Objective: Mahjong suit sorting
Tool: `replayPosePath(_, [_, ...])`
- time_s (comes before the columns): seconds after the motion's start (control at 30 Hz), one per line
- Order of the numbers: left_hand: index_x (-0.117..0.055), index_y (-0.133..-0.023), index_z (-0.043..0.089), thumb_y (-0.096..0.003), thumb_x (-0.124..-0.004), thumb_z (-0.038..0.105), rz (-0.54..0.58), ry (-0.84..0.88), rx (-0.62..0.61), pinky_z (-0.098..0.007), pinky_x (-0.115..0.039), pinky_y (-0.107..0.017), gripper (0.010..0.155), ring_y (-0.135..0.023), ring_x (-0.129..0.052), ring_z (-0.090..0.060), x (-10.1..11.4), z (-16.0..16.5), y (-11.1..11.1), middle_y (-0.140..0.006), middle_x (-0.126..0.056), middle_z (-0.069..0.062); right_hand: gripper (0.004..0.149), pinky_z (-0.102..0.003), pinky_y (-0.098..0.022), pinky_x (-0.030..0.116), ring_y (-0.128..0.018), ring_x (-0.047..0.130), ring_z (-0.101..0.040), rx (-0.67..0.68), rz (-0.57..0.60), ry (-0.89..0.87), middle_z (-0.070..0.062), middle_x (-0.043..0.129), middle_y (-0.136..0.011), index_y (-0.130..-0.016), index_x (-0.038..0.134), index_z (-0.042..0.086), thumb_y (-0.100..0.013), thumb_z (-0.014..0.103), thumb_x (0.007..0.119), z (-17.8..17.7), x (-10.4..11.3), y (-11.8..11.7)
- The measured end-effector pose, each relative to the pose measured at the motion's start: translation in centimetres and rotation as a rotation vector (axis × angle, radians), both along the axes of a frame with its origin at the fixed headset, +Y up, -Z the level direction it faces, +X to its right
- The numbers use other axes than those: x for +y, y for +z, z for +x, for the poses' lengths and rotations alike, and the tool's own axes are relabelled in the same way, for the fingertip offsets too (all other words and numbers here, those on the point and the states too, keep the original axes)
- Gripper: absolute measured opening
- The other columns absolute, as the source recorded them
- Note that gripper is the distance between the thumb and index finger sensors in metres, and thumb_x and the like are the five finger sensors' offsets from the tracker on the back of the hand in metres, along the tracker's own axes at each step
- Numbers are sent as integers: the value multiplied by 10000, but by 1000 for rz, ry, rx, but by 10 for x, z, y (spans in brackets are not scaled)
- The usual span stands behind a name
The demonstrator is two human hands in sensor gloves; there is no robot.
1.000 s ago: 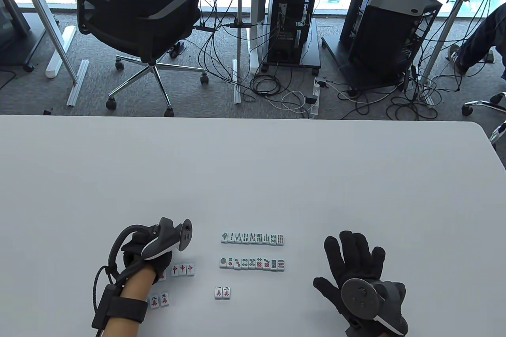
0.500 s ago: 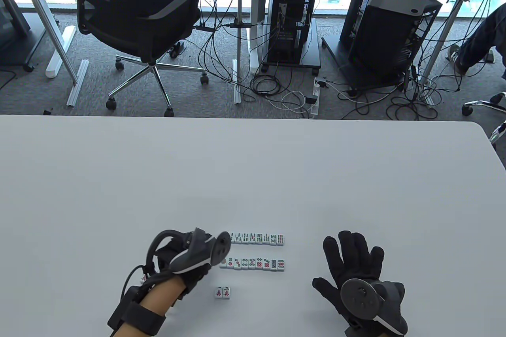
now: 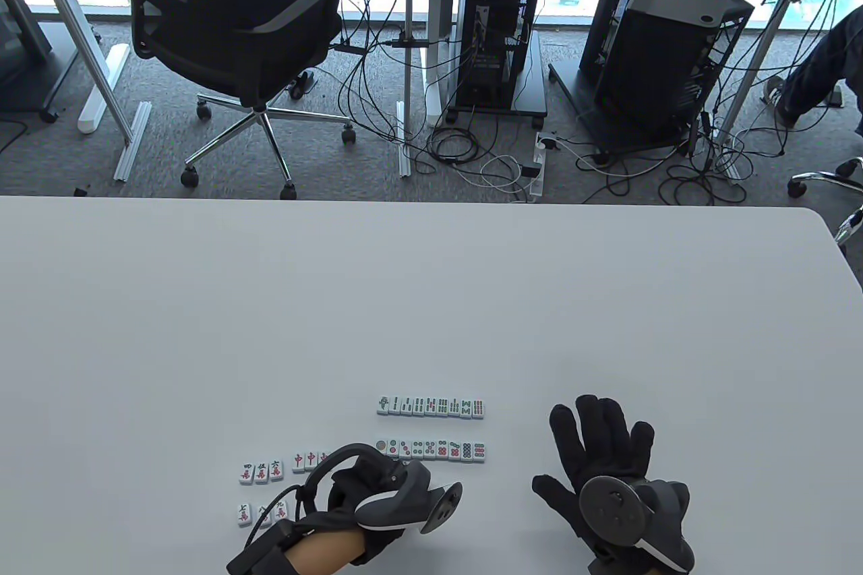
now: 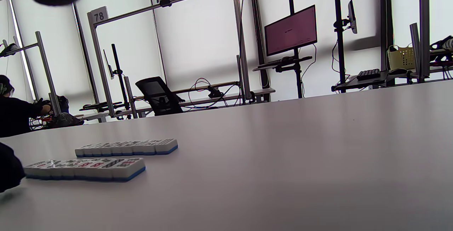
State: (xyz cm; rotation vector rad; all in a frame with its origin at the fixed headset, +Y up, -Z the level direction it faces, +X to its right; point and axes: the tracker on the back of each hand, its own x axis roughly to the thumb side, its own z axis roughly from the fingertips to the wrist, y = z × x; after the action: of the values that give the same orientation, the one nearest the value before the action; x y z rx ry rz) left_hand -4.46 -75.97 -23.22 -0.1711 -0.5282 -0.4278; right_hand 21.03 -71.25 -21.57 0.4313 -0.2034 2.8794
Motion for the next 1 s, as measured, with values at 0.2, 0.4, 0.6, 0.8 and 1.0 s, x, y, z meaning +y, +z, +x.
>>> replayPosePath(0.2, [-864,-784,206,-266,-865,577,7,-45,14,-352,-867,-215,637,-77,-939,-57,4,-5,2,-379,-1008,145,840,-752,-689,212,-1041,143,-434,-1,-5,-1,-126,133,-1154,-1059,138,329,-428,634,600,0,0,0])
replayPosePath(0.4, [-847,-809,219,-272,-865,568,57,-24,118,-366,-868,-245,640,-114,-959,-72,31,-41,-7,-421,-1014,129,840,-752,-688,213,-1040,145,-434,-7,-13,0,-127,133,-1153,-1058,136,329,-428,634,601,0,-1,0])
replayPosePath(0.6, [-800,-860,227,-276,-874,539,56,25,326,-381,-865,-276,666,-157,-971,-87,47,-116,-21,-461,-1011,118,840,-752,-689,212,-1041,142,-433,-14,-19,1,-126,132,-1153,-1058,136,330,-428,633,601,1,-1,-1])
replayPosePath(0.8, [-765,-894,237,-273,-889,517,24,-3,478,-384,-864,-283,692,-166,-973,-91,31,-174,-21,-470,-1009,117,840,-751,-689,213,-1040,142,-433,-27,-22,1,-125,131,-1152,-1057,134,329,-428,632,601,2,-1,-1])
replayPosePath(1.0, [-785,-877,250,-270,-896,502,-20,-58,515,-380,-867,-280,667,-160,-973,-86,9,-194,-20,-463,-1010,124,840,-752,-688,215,-1040,145,-433,-29,-31,11,-126,134,-1151,-1056,135,329,-427,632,601,2,-1,-2])
